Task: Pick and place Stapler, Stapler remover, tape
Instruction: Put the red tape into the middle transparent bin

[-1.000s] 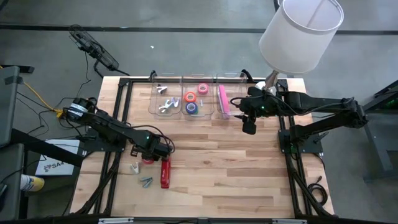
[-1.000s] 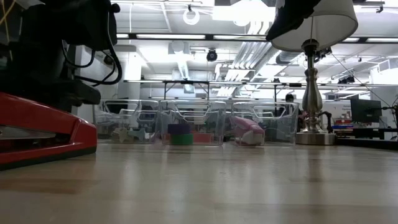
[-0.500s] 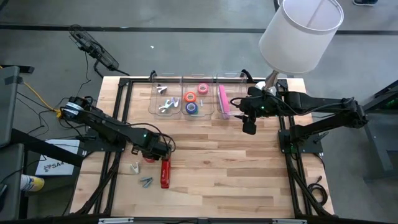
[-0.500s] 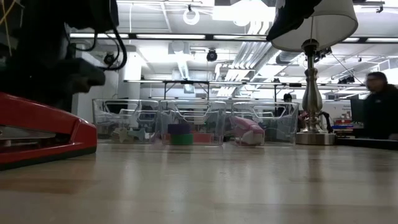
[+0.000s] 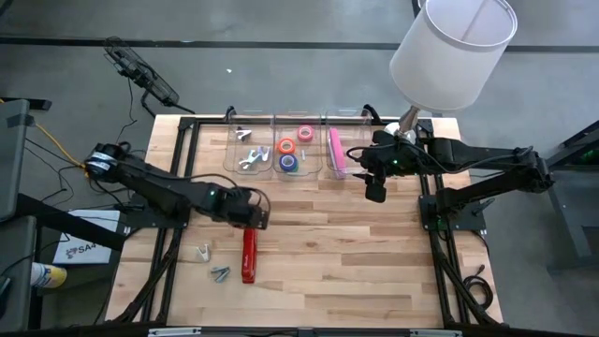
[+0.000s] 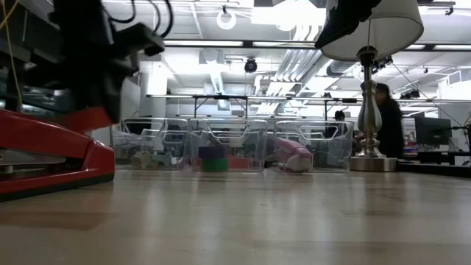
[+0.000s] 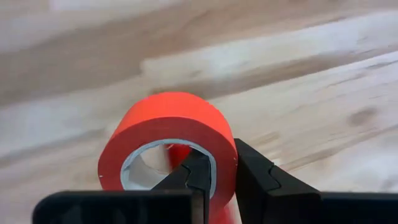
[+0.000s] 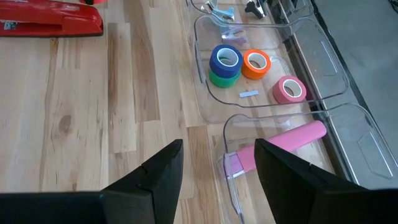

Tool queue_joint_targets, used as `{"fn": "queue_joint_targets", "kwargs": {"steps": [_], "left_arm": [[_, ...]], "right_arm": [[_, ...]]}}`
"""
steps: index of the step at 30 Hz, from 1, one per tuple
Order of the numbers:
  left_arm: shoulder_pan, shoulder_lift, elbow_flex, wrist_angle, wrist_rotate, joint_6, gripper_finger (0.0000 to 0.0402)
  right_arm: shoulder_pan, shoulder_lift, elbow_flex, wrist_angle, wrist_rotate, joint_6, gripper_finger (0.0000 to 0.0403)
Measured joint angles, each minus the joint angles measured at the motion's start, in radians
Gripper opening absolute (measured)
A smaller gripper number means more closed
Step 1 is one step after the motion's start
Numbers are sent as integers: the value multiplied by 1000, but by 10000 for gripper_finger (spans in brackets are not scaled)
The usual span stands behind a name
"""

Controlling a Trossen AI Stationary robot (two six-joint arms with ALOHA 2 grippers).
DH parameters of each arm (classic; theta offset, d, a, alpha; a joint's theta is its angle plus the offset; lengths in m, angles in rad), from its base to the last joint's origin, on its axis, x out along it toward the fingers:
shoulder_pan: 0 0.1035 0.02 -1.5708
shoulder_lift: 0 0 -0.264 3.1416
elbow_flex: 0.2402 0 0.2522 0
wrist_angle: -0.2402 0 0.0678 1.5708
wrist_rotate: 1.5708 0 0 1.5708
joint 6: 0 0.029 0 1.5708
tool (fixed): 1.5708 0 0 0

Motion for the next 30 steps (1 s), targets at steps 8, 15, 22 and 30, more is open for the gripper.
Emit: {"fn": "queue_joint_targets", "kwargs": {"steps": [8, 15, 22, 30], "left_arm": [[139, -2, 41, 159, -15, 196, 37], [278, -2, 69, 285, -11, 364, 37], [409, -2, 75, 423, 26, 490, 37], [542, 4, 75, 573, 82, 591, 37]], "right_arm": [[0, 0, 0, 0, 0, 2, 188], [0, 0, 0, 0, 0, 3, 188], [0, 0, 0, 0, 0, 4, 188], [0, 0, 0, 0, 7, 22, 188]]}}
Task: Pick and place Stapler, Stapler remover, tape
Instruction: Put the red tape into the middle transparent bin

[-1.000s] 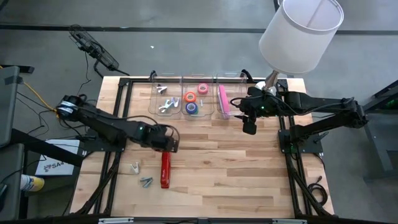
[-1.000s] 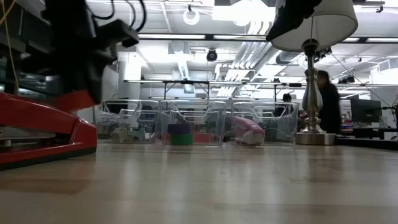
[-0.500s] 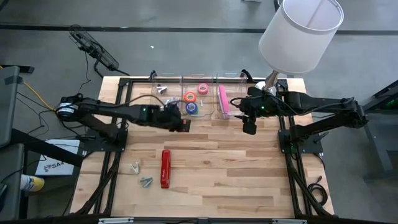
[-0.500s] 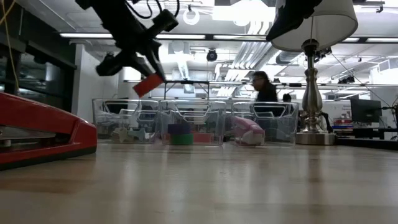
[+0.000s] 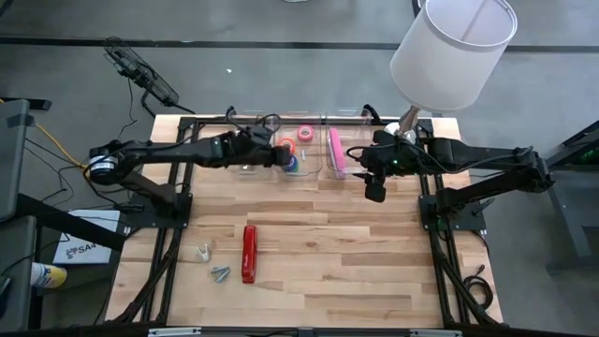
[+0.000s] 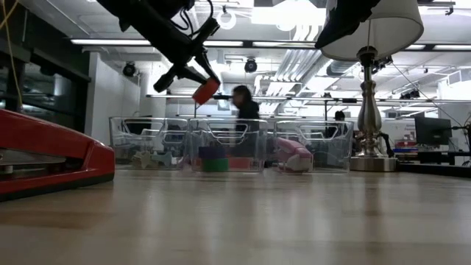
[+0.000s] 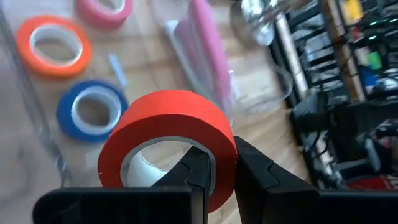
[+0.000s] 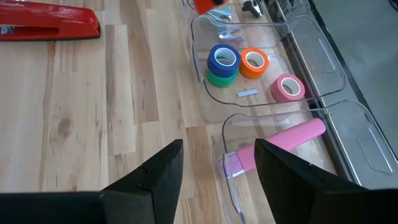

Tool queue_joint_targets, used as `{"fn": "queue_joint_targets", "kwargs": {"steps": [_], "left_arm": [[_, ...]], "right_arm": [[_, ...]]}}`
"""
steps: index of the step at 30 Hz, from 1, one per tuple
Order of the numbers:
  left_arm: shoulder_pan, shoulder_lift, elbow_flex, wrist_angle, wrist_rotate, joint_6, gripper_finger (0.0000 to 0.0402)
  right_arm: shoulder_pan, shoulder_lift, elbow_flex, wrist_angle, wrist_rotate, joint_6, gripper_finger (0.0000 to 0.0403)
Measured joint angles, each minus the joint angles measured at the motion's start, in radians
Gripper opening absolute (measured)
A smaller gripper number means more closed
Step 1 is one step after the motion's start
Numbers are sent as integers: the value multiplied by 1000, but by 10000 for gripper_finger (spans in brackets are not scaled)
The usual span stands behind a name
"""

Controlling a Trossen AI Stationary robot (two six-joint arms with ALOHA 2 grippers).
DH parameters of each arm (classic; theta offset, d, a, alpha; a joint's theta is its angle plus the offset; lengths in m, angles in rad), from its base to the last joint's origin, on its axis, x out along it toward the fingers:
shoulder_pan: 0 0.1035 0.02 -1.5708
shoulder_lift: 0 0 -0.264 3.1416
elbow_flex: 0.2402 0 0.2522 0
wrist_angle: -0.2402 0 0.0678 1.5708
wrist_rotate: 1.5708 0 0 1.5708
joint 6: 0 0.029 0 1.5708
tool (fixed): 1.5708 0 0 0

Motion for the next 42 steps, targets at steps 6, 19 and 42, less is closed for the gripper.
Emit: {"fn": "queue_joint_targets", "kwargs": {"steps": [6, 19, 42], "left_arm": [[78, 49, 1, 74, 70, 22, 37], [181, 234, 0, 275, 80, -52, 37], [240, 561, 645, -416, 97, 287, 37]], "right_arm": [[0, 0, 0, 0, 0, 9, 188], [0, 0, 0, 0, 17, 48, 188], [-14, 0, 0, -18, 59, 80, 188]]}}
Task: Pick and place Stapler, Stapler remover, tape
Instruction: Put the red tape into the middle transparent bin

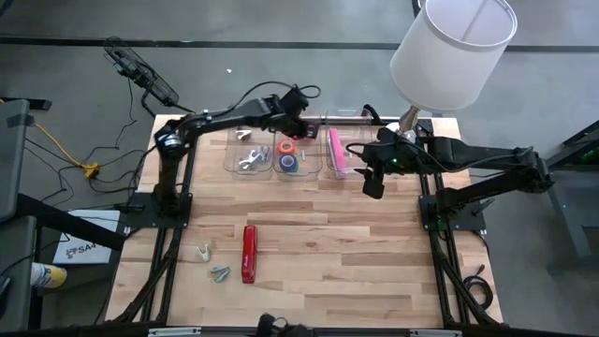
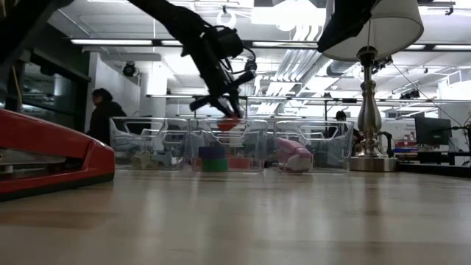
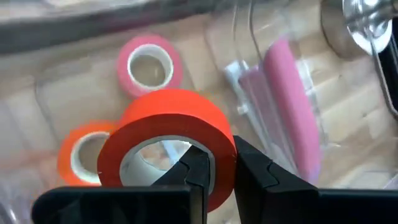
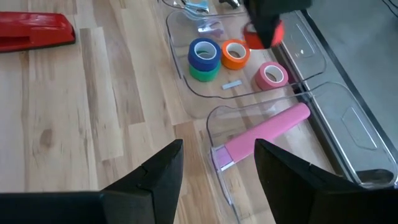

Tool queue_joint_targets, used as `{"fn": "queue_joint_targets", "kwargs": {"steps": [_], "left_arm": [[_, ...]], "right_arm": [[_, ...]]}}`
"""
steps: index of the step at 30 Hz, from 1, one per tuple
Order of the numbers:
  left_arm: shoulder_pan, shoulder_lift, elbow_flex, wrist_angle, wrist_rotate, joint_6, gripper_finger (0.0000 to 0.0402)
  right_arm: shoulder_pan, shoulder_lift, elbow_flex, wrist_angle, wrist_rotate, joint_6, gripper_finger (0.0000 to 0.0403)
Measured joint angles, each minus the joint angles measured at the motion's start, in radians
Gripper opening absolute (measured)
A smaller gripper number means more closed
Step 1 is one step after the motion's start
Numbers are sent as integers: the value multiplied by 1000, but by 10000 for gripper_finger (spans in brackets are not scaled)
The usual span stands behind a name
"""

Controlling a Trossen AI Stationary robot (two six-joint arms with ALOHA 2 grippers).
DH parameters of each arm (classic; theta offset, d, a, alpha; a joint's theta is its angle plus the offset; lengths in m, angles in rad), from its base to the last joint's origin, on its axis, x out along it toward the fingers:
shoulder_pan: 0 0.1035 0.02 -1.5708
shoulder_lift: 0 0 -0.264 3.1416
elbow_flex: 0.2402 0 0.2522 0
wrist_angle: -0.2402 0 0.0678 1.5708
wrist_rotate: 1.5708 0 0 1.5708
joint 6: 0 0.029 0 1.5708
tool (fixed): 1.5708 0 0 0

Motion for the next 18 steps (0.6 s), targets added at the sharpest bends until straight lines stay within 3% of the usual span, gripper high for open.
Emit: {"fn": "queue_joint_targets", "kwargs": {"steps": [8, 18], "left_arm": [[29, 125, 189, -215, 45, 56, 37], [29, 155, 195, -282, 11, 49, 37]], "right_arm": [[-14, 0, 0, -13, -1, 14, 188], [-20, 0, 0, -19, 6, 14, 188]]}}
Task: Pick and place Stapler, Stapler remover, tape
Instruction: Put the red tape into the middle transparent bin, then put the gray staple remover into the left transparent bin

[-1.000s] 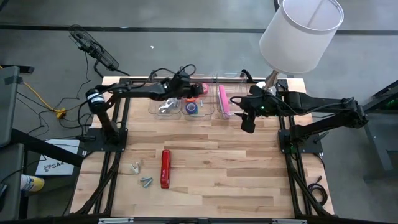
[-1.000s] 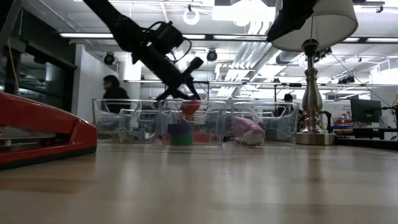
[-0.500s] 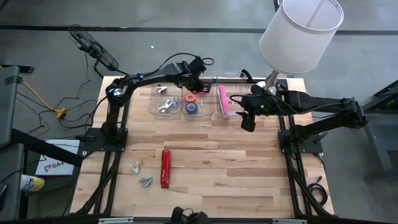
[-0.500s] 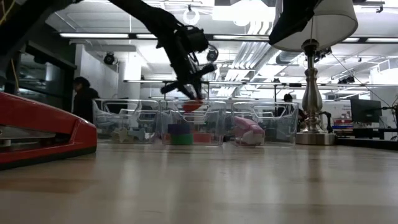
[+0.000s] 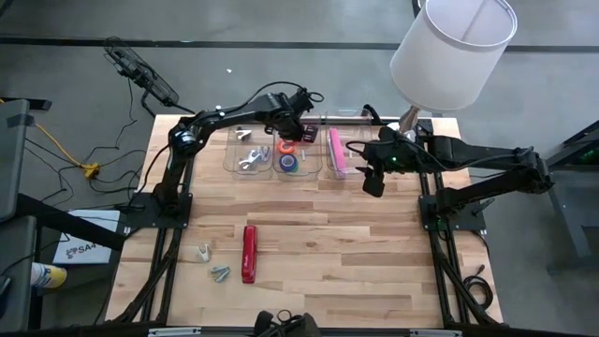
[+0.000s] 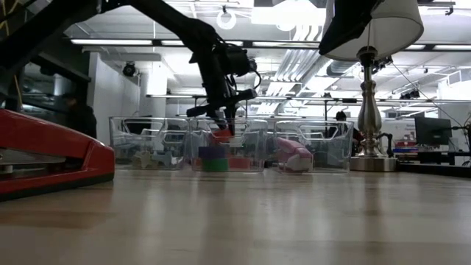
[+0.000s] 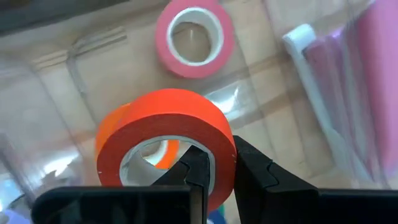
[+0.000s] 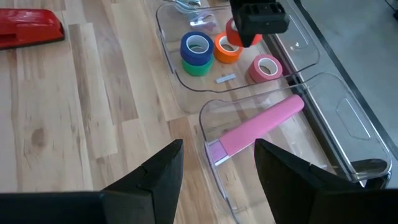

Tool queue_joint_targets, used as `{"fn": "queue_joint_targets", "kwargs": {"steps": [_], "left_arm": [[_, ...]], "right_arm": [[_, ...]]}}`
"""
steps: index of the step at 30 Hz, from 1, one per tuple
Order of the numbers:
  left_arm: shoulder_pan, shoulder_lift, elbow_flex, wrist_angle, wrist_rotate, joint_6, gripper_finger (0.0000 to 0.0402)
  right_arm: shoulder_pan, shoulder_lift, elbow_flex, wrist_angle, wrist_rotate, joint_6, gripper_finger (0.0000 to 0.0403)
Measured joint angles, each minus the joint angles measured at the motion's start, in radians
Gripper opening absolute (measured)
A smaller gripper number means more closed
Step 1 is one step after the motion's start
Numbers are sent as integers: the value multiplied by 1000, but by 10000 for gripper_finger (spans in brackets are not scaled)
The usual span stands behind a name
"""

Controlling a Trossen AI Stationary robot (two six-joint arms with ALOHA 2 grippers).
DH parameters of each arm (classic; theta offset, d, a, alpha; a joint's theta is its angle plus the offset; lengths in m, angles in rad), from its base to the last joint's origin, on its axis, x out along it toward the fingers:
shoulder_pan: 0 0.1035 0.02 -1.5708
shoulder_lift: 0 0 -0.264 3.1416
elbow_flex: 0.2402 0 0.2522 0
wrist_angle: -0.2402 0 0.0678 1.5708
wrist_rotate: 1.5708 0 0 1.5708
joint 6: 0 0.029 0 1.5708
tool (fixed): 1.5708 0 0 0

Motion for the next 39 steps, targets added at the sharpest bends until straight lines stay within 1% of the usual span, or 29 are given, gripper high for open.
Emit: {"fn": "queue_joint_targets", "kwargs": {"steps": [4, 9, 11, 17, 19, 25, 34, 39], "left_arm": [[0, 0, -2, 5, 2, 60, 39], [-2, 0, -2, 5, 72, 290, 62], [-2, 0, -2, -1, 88, 357, 60], [0, 0, -2, -2, 118, 466, 45], [-1, 0, -2, -1, 121, 494, 52], [-8, 0, -2, 2, 129, 572, 96], [-7, 0, -2, 2, 126, 579, 142], [-7, -2, 53, -77, 154, 579, 155]], "right_arm": [[0, 0, 0, 0, 17, -4, 188], [0, 0, 0, 0, 18, -6, 188], [0, 0, 0, 0, 18, -6, 188], [0, 0, 0, 0, 18, -6, 188], [0, 0, 0, 0, 18, -2, 188], [0, 0, 0, 0, 18, 4, 188], [0, 0, 0, 0, 18, 18, 188], [0, 0, 0, -1, 16, 19, 188]]}}
